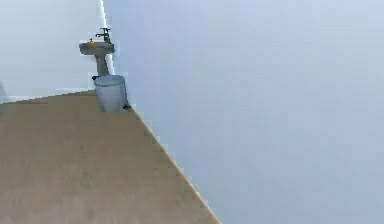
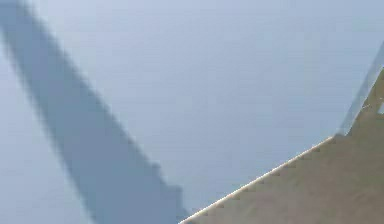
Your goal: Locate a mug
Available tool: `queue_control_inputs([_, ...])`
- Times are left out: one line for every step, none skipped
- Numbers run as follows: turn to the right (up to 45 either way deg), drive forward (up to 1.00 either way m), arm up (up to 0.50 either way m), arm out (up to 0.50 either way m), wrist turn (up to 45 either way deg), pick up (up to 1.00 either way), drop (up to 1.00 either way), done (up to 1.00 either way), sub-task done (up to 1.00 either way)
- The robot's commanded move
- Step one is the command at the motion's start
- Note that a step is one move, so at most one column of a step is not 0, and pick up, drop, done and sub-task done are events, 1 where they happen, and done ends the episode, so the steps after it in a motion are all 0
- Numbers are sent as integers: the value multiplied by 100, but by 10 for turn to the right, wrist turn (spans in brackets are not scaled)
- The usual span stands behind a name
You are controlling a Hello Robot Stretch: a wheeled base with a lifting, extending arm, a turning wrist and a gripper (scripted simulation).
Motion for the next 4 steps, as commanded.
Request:
queue_control_inputs([450, 0, 0, 0, 0, 0, 0, 0, 0])
queue_control_inputs([450, 0, 0, 0, 0, 0, 0, 0, 0])
queue_control_inputs([450, 0, 0, 0, 0, 0, 0, 0, 0])
queue_control_inputs([180, 0, 0, 0, 0, 0, 0, 0, 0])
